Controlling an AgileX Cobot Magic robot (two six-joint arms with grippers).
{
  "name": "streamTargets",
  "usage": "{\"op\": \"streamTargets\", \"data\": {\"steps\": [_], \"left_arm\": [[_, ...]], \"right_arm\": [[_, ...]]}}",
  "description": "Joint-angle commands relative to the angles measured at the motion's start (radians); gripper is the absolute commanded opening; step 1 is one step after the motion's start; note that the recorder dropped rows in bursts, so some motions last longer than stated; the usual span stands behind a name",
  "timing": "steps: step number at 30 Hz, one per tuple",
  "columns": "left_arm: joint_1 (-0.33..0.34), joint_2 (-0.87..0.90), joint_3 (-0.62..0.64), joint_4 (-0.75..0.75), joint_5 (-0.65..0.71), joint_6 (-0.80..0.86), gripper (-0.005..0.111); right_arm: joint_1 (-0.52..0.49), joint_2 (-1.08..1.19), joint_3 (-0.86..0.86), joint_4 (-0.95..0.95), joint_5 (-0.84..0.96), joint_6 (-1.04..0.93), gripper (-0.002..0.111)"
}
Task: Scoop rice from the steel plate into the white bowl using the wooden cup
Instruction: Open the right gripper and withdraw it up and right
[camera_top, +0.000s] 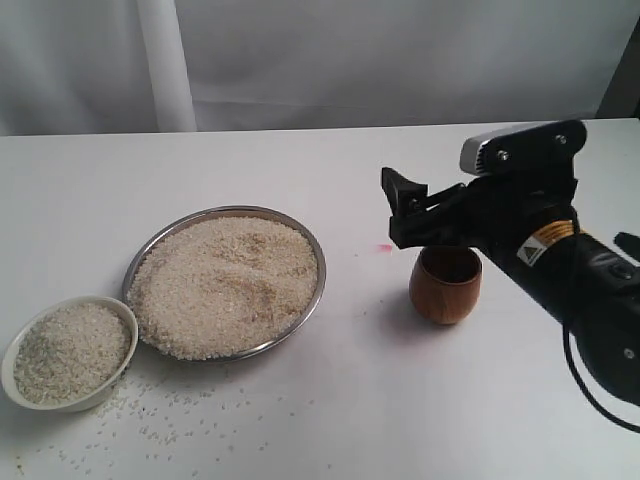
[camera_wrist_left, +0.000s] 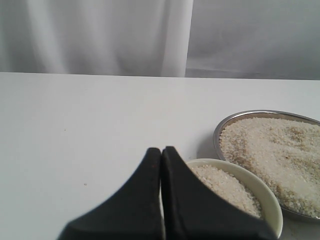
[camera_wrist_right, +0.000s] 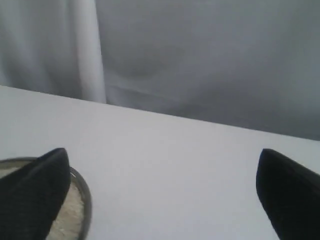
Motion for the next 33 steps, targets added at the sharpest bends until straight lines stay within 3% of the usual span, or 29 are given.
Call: {"op": "streamTargets", "data": {"steps": [1,5,10,17,33], "left_arm": [[-0.005,-0.002,-0.005,-0.005,-0.007,-0.002,0.000],[-0.005,-0.002,-0.005,-0.005,-0.007,-0.002,0.000],[-0.005,-0.002,-0.005,-0.005,-0.007,-0.002,0.000],[-0.005,-0.002,-0.005,-0.005,-0.007,-0.002,0.000],[-0.005,-0.002,-0.005,-0.005,-0.007,-0.002,0.000]], "right_arm": [[0.070,-0.145,0.013,0.001,0.070,0.005,0.090],[0.133,-0.252,0.053,0.004,0.063,0.007,0.074],[0.177,-0.385,0.139,0.004,0.063,0.005,0.039],[0.194,-0.516,0.287,0.016,-0.027,0.001,0.000],[0.194,-0.585,0.323,0.026,-0.011,0.003,0.000]]}}
